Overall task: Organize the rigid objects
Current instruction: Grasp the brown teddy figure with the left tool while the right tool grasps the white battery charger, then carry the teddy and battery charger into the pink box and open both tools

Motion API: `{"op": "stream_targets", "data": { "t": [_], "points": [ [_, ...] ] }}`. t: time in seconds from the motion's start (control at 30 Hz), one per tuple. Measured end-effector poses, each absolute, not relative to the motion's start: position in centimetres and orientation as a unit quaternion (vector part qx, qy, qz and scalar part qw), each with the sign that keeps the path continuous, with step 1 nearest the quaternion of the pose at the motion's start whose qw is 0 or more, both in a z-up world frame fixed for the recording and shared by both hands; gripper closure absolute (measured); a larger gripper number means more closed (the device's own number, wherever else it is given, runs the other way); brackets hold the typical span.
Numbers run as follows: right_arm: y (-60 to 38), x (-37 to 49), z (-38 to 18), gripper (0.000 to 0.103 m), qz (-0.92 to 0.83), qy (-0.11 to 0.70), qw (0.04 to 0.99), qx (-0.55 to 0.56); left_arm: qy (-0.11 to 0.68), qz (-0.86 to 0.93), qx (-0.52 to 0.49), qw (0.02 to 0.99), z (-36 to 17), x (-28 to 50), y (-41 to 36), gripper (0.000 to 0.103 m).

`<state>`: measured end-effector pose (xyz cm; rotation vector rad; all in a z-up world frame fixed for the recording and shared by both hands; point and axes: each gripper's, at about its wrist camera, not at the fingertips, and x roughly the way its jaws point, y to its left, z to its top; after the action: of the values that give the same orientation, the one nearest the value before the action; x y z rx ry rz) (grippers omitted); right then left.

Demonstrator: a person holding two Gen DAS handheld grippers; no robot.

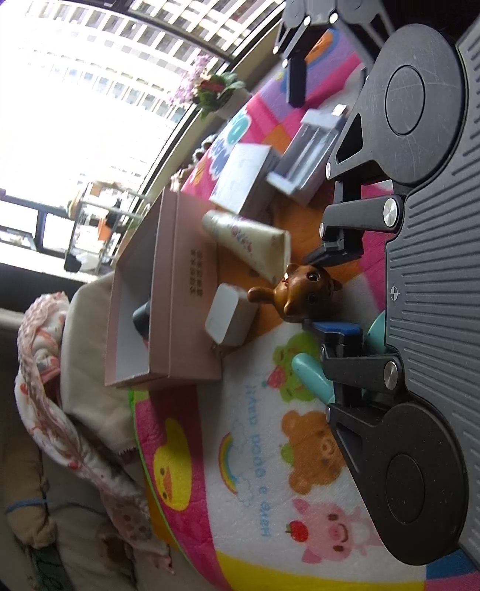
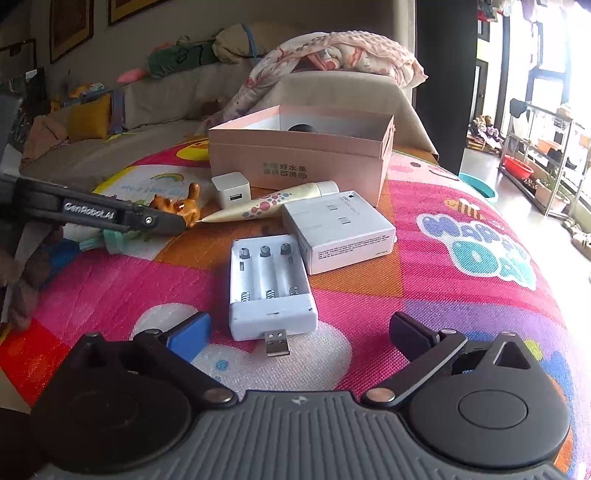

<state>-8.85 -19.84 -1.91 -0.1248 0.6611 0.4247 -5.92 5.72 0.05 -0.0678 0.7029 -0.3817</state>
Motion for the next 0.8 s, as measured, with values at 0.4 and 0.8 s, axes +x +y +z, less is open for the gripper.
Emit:
{"op": "stream_targets", "data": {
  "t": [0.4,0.8],
  "points": [
    [-20.0,-8.5,-1.7,0.000,0.221,0.340,0.912,-0.067,0.336,-0.170,-0.048,0.925,-0.3,-6.9,4.5,0.069],
    [-18.0,-7.2,-1.2,0.012,0.220,0.347,0.908,-0.080,0.323,-0.173,-0.006,0.931,-0.5,-7.3,3.3,0.070]
  ]
}}
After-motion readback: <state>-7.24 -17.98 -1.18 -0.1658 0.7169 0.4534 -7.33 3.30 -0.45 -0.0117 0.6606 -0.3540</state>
